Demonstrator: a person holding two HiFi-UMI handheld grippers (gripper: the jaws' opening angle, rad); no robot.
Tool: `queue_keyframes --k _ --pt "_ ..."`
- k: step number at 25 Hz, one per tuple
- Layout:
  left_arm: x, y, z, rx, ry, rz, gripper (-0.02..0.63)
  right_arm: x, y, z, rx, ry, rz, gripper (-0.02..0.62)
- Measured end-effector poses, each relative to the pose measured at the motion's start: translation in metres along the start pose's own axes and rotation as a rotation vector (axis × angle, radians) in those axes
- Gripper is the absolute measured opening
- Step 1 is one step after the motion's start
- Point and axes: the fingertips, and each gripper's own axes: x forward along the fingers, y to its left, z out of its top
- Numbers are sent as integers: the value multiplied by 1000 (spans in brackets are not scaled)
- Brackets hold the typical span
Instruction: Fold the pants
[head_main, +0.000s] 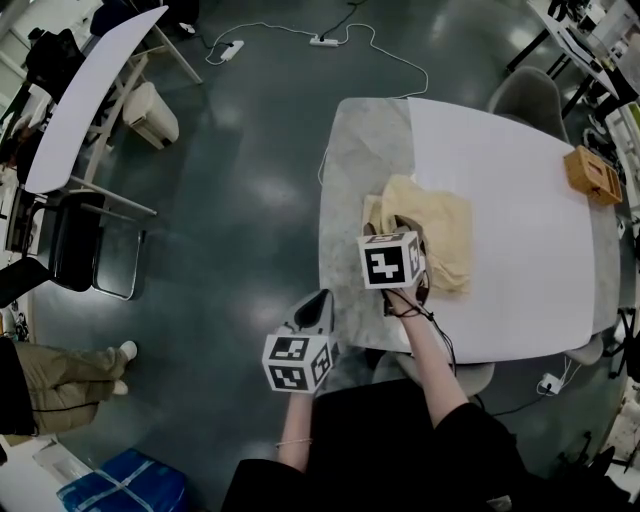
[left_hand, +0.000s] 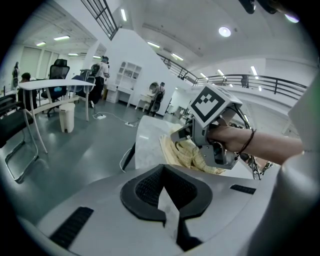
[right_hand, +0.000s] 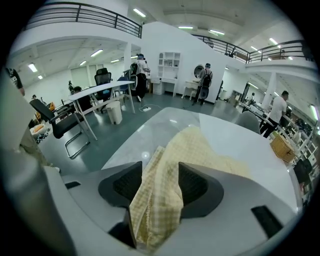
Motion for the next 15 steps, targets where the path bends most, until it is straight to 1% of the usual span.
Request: queue_keyframes --k 2,7,13,15 --pt "-1 0 0 0 1 0 8 -2 0 3 15 -31 12 198" --pt "-1 -5 4 8 -5 -6 8 -15 3 14 65 -136 80 198" --pt "0 -20 15 36 -25 -24 8 -40 -4 17 146 -218 187 195" --pt "-1 -27 21 45 -38 -27 8 -51 -9 15 174 -246 222 157"
